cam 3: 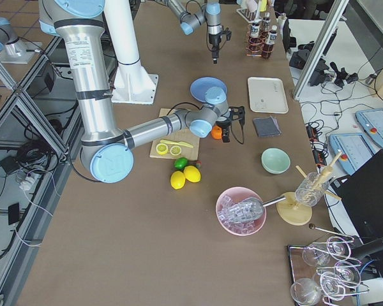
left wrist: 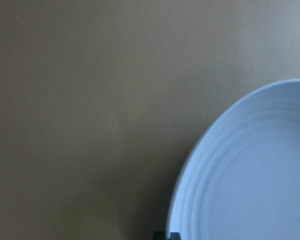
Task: Pick orange to plate
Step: 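Withdraw the left gripper while the right gripper reaches down and grasps the orange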
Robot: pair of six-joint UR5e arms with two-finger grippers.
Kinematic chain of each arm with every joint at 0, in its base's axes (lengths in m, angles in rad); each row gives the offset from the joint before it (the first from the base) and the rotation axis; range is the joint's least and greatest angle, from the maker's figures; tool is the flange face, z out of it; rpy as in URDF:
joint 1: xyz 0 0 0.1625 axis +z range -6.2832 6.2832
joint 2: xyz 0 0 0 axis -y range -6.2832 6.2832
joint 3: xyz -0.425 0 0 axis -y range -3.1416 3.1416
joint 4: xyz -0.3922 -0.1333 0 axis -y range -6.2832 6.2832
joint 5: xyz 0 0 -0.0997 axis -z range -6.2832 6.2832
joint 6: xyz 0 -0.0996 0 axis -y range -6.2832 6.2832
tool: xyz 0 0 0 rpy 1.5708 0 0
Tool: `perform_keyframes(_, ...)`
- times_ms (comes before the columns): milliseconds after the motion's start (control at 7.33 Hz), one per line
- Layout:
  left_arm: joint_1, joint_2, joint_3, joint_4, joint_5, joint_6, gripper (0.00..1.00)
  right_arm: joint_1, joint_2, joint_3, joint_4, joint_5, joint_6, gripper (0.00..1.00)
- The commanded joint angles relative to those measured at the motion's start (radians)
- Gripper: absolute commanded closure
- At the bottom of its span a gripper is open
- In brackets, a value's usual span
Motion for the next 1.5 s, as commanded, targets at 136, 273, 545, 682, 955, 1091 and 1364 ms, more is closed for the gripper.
perform_keyframes(136,-0.332,0.224,-0.024,0.002,-0.262,0.370,0.02,-0.097,0.087,0.030,-0.176,-0.063,0.045,0.00)
perform_keyframes(273,-0.465,0.288,0.012,0.009,-0.342,0.517,0.02,-0.115,0.093,0.025,-0.196,-0.066,0.029,0.00)
perform_keyframes(545,-0.625,0.306,0.075,0.138,-0.404,0.823,0.02,-0.126,0.090,0.022,-0.230,-0.060,-0.048,0.00)
perform_keyframes(682,-0.637,0.315,0.077,0.150,-0.401,0.859,0.02,-0.100,0.094,0.026,-0.262,-0.048,-0.117,0.00)
perform_keyframes(955,-0.637,0.336,0.072,0.141,-0.401,0.859,0.02,-0.046,0.122,0.020,-0.344,0.006,-0.191,0.00)
perform_keyframes(1091,-0.637,0.336,0.072,0.140,-0.400,0.861,0.02,-0.060,0.122,-0.004,-0.333,-0.003,-0.190,0.00)
perform_keyframes(1364,-0.637,0.336,0.072,0.140,-0.401,0.861,0.02,-0.089,0.122,-0.021,-0.332,-0.011,-0.179,0.00)
